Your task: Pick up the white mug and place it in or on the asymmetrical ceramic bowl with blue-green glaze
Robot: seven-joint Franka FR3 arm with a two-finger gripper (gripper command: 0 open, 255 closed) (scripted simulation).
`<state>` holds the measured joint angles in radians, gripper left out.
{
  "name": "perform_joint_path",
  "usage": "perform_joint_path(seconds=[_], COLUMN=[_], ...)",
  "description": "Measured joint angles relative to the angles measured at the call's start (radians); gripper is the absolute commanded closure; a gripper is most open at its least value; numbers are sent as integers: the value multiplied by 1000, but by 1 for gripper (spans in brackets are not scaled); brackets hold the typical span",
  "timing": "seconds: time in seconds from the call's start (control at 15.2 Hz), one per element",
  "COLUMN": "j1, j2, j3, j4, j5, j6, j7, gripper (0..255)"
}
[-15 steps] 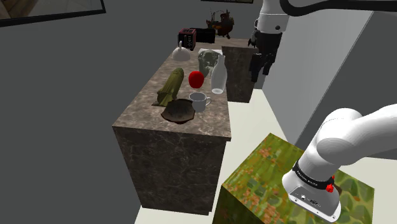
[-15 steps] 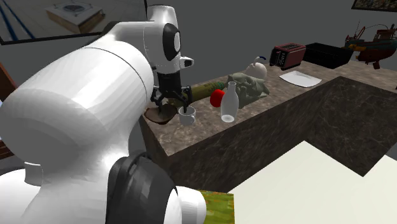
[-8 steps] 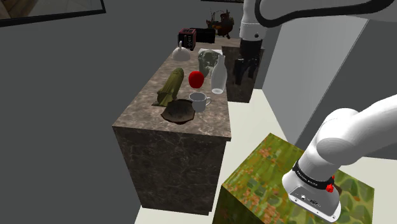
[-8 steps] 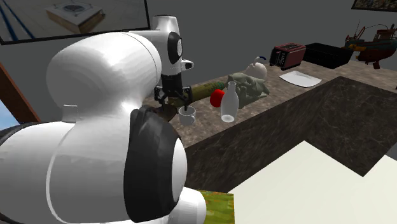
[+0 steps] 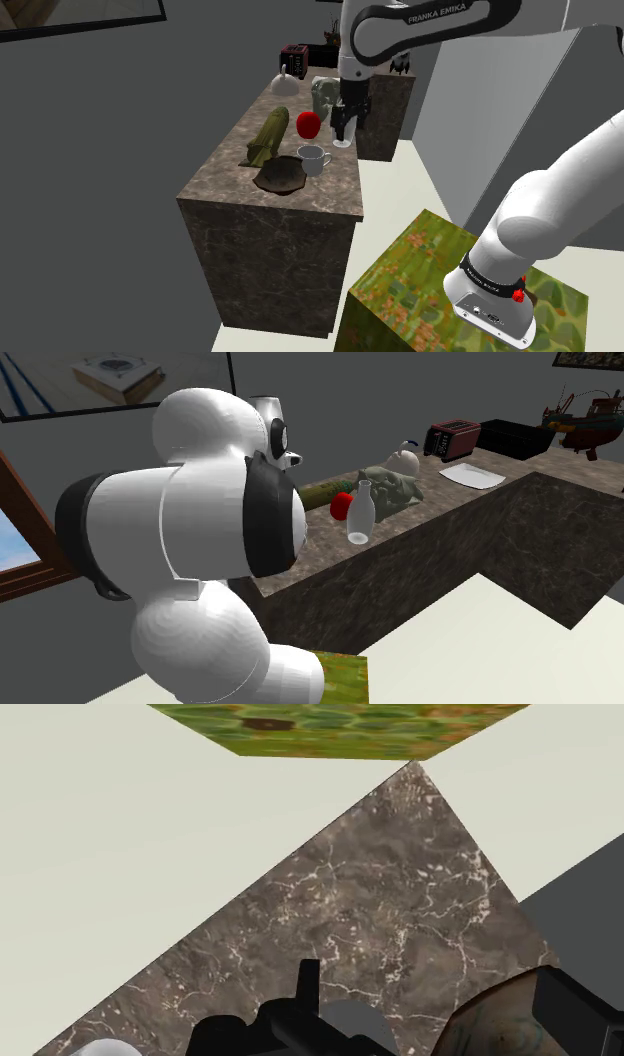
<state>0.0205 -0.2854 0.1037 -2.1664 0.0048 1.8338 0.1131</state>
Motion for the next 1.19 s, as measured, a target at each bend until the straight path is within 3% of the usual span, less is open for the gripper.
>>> perform_joint_path(seconds=[0.59,0.99,1.19], j1=[7,20,21], j2=[355,575,602], j3=[21,21,20], j4=[245,456,454], j5=[-39,-69,-73], j6=[106,111,140], j7=[46,66,69], gripper=[0,0,0])
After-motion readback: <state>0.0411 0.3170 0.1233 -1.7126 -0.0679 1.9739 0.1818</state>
